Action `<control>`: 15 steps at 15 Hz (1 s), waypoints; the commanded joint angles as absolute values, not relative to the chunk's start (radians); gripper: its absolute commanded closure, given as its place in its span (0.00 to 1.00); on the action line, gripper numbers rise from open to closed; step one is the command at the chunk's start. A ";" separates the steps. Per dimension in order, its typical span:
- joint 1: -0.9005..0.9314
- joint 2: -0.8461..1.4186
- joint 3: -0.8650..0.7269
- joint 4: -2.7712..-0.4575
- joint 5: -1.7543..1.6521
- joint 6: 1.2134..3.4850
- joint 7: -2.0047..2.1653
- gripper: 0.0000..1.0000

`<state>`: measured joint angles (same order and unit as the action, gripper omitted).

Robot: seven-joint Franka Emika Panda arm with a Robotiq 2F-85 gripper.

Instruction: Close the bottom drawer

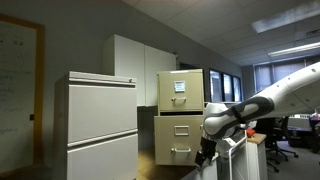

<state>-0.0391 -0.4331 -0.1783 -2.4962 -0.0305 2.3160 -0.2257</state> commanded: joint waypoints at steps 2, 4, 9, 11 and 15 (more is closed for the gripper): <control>-0.010 -0.338 -0.188 -2.359 -0.051 2.290 -0.427 0.00; -0.012 -0.301 -0.192 -2.310 -0.069 2.282 -0.512 0.00; -0.055 -0.184 -0.198 -2.165 -0.179 2.306 -0.631 0.00; -0.084 -0.141 -0.203 -2.109 -0.250 2.331 -0.621 0.00; -0.148 -0.057 -0.220 -1.983 -0.359 2.382 -0.569 0.00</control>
